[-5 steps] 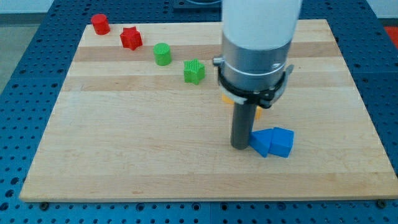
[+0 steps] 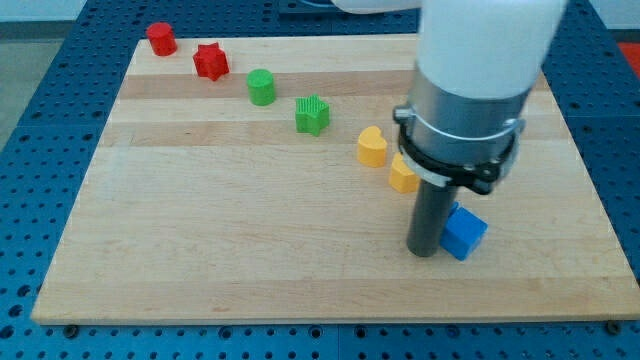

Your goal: Push the blue triangle below the yellow hexagon

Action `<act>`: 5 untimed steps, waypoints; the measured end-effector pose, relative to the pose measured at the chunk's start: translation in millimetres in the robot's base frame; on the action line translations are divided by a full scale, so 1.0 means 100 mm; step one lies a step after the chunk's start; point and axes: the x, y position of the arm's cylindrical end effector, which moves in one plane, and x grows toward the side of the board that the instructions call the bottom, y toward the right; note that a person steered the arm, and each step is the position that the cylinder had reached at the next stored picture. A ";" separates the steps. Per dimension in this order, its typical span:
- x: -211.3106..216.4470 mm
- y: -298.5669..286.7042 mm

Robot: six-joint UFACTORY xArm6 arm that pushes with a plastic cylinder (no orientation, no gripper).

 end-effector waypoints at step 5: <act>-0.11 0.16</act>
